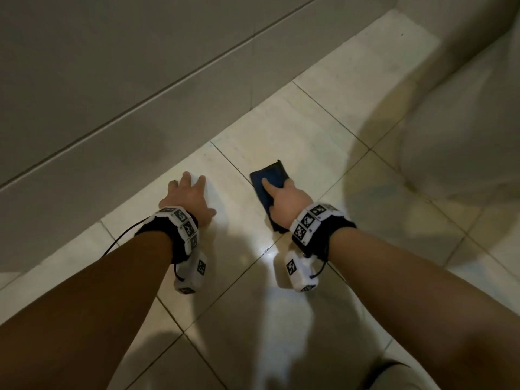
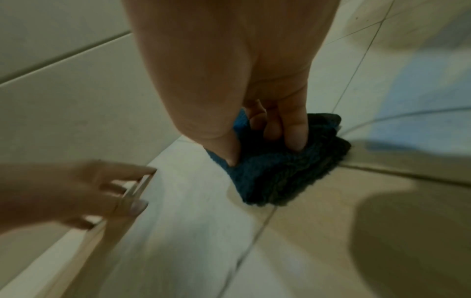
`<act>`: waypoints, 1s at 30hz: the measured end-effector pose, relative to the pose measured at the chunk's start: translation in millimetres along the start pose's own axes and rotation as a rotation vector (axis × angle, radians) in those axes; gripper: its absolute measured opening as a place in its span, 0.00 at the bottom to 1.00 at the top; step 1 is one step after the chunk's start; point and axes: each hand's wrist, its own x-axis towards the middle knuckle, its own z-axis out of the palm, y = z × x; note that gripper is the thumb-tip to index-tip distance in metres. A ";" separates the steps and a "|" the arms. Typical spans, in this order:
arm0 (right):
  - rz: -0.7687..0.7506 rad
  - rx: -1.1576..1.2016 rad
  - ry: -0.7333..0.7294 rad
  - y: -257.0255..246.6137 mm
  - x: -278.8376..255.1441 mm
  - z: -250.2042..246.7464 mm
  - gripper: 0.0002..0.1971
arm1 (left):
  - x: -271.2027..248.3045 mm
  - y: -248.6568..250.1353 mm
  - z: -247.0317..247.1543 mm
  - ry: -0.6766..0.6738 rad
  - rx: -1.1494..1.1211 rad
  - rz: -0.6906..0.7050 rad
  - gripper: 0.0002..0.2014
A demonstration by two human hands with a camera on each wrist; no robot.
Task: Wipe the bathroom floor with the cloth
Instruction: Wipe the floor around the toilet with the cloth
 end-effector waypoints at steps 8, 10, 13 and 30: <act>-0.041 -0.005 0.051 7.0 -7.3 17.4 0.35 | 5.6 13.3 -14.3 0.006 -0.153 -0.087 0.46; 0.001 0.019 0.081 18.6 3.4 8.0 0.35 | 10.9 15.6 -22.0 0.005 -0.181 -0.117 0.46; 0.096 0.083 0.124 48.3 28.2 -14.3 0.33 | 21.0 18.4 -29.6 -0.017 -0.183 -0.169 0.43; 0.347 0.054 0.204 82.9 145.9 -115.3 0.37 | 25.4 34.3 -26.3 0.004 -0.091 -0.217 0.30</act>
